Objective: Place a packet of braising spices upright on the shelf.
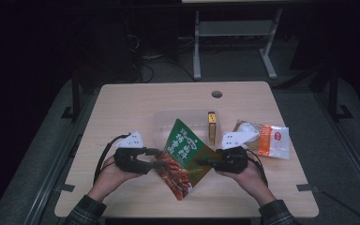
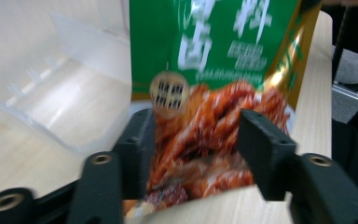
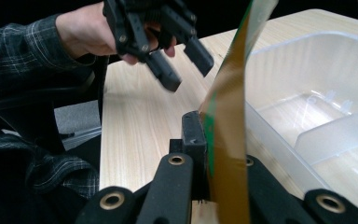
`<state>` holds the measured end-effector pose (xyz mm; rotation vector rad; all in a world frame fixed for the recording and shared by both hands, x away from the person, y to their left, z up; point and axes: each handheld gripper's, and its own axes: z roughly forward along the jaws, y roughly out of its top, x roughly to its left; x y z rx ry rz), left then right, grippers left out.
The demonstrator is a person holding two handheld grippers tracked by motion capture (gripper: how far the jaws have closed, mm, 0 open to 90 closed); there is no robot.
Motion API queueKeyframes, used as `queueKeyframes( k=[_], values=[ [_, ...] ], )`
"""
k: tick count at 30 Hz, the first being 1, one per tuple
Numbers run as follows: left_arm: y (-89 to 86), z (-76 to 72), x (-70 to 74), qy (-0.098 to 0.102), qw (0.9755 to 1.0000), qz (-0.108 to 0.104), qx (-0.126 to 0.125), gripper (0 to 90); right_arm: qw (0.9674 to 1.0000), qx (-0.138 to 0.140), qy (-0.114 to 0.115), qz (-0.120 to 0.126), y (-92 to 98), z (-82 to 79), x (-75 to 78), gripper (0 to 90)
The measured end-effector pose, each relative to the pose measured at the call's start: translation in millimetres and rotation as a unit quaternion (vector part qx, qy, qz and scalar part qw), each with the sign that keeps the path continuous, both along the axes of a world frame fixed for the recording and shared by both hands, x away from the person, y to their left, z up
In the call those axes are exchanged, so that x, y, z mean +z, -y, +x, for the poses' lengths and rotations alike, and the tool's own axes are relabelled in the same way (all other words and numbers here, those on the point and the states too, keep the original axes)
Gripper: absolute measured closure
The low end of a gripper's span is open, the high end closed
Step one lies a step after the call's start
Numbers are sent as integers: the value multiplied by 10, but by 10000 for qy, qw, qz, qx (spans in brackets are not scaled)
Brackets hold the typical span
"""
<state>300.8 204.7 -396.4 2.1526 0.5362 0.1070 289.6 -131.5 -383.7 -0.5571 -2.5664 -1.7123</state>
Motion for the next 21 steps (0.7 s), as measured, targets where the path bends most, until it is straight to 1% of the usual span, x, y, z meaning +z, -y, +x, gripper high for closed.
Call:
queueKeyframes(
  k=[1, 2, 3, 4, 5, 6, 7, 9, 10, 12, 13, 14, 15, 17, 18, 21],
  values=[
    [0, 0, 0, 0, 10000, 0, 0, 411, 10000, 0, 0, 0, 0, 0, 0, 900],
    [-46, -36, -54, -45, 10000, 57, 32, 383, 10000, 13, 39, 31, 6, -9, 38, 900],
    [-46, -36, -54, -45, 10000, 57, 32, 359, 10000, 13, 39, 31, 6, -9, 38, 900],
    [-106, -76, -100, -91, 9999, 74, 35, 356, 9999, 1, 133, 71, 9, -18, 78, 900],
    [-106, -76, -100, -91, 9999, 74, 35, 349, 9999, 1, 133, 71, 9, -18, 78, 900],
    [-149, -118, -138, -169, 9998, 69, 20, 317, 9997, 5, 192, 123, 16, -27, 117, 900],
    [-149, -118, -138, -169, 9998, 69, 20, 294, 9997, 5, 192, 123, 16, -27, 117, 900],
    [-185, -157, -169, -151, 9998, 130, 69, 287, 9996, 4, 229, 143, 26, -31, 159, 900],
    [-213, -168, -190, -127, 9996, 224, 65, 275, 9996, 2, 242, 159, 29, -33, 181, 900],
    [-234, -185, -232, -142, 9995, 239, 134, 248, 9994, 10, 254, 242, 36, -28, 223, 900],
    [-249, -183, -251, -150, 9993, 308, 144, 237, 9993, 18, 255, 270, 40, -23, 245, 900],
    [-264, -173, -285, -128, 9993, 333, 139, 224, 9990, 15, 268, 345, 39, -16, 286, 900],
    [-264, -173, -285, -128, 9993, 333, 139, 220, 9990, 15, 268, 345, 39, -16, 286, 900],
    [-270, -154, -307, -132, 9991, 357, 165, 216, 9989, -15, 277, 380, 34, -7, 334, 900],
    [-273, -142, -320, -118, 9991, 376, 174, 214, 9986, -6, 300, 425, 26, 1, 379, 900],
    [-285, -125, -344, -87, 9991, 353, 211, 204, 9982, -50, 270, 533, 22, 10, 440, 900]
  ],
)
